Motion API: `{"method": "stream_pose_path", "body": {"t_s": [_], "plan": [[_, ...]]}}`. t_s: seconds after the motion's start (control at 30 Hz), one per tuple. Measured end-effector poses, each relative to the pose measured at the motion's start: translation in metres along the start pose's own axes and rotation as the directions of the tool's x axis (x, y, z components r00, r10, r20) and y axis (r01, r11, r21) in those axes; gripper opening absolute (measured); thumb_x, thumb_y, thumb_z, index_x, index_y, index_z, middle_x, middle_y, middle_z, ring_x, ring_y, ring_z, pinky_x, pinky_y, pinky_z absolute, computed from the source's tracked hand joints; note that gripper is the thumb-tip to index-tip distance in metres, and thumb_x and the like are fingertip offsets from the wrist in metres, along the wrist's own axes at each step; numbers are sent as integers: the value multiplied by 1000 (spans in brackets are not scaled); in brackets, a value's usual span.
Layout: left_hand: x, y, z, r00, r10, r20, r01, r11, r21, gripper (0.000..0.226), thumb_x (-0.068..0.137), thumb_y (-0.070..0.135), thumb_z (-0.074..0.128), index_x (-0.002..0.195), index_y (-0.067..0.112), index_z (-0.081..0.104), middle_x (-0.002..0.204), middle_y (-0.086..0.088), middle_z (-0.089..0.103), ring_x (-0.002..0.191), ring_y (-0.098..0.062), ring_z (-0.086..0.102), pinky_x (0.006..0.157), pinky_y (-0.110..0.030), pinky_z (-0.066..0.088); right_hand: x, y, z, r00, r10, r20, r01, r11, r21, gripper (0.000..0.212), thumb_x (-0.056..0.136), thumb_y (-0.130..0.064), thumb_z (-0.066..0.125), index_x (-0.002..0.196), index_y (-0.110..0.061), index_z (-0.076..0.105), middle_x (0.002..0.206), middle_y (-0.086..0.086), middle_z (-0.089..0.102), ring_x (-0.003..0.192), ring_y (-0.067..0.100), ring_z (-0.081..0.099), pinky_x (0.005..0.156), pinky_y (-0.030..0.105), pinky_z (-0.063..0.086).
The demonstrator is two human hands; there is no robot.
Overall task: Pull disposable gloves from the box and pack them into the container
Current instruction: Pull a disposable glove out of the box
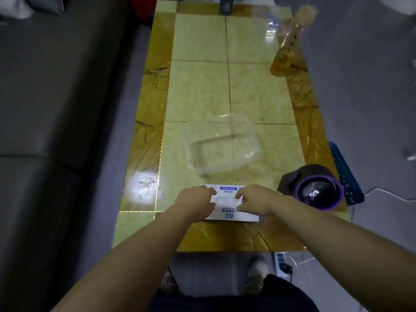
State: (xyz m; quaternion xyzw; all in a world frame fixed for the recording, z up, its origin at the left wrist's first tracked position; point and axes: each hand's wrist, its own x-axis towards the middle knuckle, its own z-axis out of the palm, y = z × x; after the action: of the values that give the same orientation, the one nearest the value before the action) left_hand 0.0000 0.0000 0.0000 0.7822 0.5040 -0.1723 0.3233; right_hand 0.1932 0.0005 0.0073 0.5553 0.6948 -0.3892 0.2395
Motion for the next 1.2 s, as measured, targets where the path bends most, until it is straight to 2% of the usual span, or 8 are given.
{"method": "stream_pose_path", "body": {"t_s": [0.1, 0.23, 0.3, 0.43, 0.6, 0.9, 1.07, 1.2], "plan": [[36, -9, 34, 997, 74, -6, -74, 995, 73, 53, 96, 36, 45, 146, 24, 30, 150, -3, 33, 133, -24, 37, 104, -38, 34, 38, 17, 24, 997, -12, -73, 11, 1000, -18, 49, 92, -38, 55, 138, -24, 45, 139, 0, 49, 124, 20, 47, 96, 35, 44], [76, -28, 75, 968, 215, -128, -194, 968, 157, 67, 93, 49, 45, 149, 24, 19, 155, 0, 21, 140, -20, 23, 115, -38, 13, 80, 32, 56, 964, -140, -227, 138, 990, -25, 44, 90, -40, 57, 131, -26, 50, 129, -3, 49, 117, 17, 50, 85, 31, 41], [92, -40, 93, 930, 295, -220, -267, 952, 150, 72, 88, 59, 44, 148, 25, 24, 153, 2, 25, 139, -17, 28, 117, -42, 10, 96, 40, 72, 901, -227, -370, 231, 972, -34, 39, 88, -43, 60, 122, -25, 55, 117, -5, 54, 107, 16, 53, 77, 28, 38], [115, -58, 118, 829, 403, -389, -398, 912, 97, 74, 79, 65, 49, 140, 24, 39, 138, 0, 46, 124, -19, 45, 108, -51, 31, 119, 51, 101, 662, -365, -654, 377, 917, -130, 32, 81, -48, 58, 96, -21, 64, 90, -8, 59, 83, 10, 51, 69, 18, 29], [124, -64, 129, 730, 457, -508, -459, 879, 130, 72, 77, 64, 52, 138, 26, 45, 134, 1, 50, 118, -19, 47, 104, -41, 33, 135, 58, 121, 515, -393, -762, 421, 890, -174, 24, 81, -44, 60, 85, -22, 67, 84, -8, 62, 76, 15, 56, 69, 27, 38], [127, -67, 133, 714, 471, -519, -426, 879, 212, 69, 76, 72, 43, 138, 42, 36, 139, 7, 43, 124, -19, 44, 103, -40, 34, 132, 53, 124, 500, -310, -809, 451, 890, -62, 17, 79, -44, 60, 78, -28, 66, 78, -13, 58, 76, 6, 54, 68, 26, 42], [122, -64, 129, 770, 447, -455, -347, 892, 289, 80, 74, 76, 28, 144, 37, 28, 148, 3, 35, 134, -20, 33, 112, -40, 24, 122, 46, 122, 577, -210, -789, 538, 825, 173, 11, 82, -17, 73, 75, -23, 66, 76, -12, 52, 74, -2, 52, 67, 11, 37], [111, -56, 126, 835, 382, -396, -240, 900, 363, 86, 75, 79, 23, 147, 31, 22, 156, 3, 19, 142, -19, 17, 116, -48, 11, 111, 36, 115, 591, -198, -782, 539, 818, 201, 7, 84, -14, 70, 79, -16, 65, 79, 0, 61, 73, 8, 56, 69, 20, 45]]}}
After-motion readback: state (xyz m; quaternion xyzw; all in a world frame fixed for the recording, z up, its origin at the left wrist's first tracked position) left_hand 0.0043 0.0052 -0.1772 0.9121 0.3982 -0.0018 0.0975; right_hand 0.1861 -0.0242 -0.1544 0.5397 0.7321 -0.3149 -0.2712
